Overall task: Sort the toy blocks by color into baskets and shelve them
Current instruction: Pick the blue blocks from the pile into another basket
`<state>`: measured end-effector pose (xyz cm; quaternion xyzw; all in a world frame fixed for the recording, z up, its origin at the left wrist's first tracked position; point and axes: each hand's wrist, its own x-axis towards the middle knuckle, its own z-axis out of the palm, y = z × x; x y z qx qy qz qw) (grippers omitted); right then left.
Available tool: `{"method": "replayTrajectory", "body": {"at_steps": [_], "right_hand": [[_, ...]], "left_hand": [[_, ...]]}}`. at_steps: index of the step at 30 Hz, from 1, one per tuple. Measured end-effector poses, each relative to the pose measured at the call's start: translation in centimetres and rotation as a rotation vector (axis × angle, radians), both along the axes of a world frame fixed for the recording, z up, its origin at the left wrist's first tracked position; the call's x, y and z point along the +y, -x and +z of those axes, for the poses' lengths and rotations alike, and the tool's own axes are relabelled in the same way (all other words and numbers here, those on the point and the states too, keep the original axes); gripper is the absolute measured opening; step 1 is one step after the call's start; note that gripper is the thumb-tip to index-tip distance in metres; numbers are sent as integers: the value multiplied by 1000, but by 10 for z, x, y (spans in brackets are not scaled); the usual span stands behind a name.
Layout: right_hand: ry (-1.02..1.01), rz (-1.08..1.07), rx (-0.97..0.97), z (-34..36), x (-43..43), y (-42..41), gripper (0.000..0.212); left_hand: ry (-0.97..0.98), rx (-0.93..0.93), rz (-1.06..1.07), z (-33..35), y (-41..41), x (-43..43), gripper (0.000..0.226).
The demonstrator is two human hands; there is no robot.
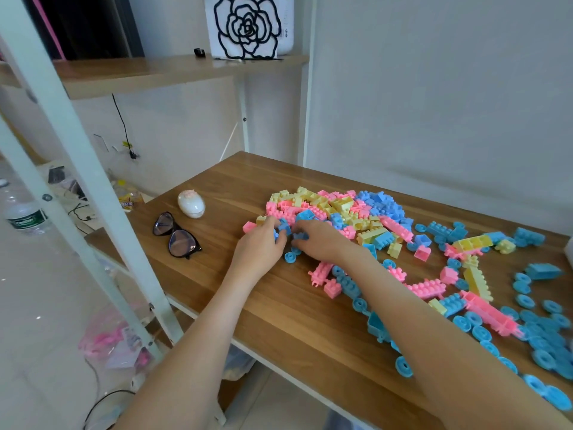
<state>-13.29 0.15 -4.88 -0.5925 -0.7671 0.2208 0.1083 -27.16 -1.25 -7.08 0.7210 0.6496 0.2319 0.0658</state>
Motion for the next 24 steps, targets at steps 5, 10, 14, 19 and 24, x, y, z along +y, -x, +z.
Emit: {"method": "replayTrajectory", "body": {"at_steps": [5,10,14,19,24], "right_hand": [[-109,-77,48,17,-16,-3,23],[-169,-75,44,48,-51,-46,23],[-169,-114,42,66,-81,-78,22],[-272,-181,10,80,-112,-111,23],[-342,-300,-10,91,-150,-164,24]], "left_hand": [[8,-104,0,6,3,-7,25],[10,-117,32,10,2,-16,33],[-24,-213,43,20,-14,-34,36],[-73,-222,-291,57,-78,-67,31],[-13,-78,-602,80,-166,-100,24]]}}
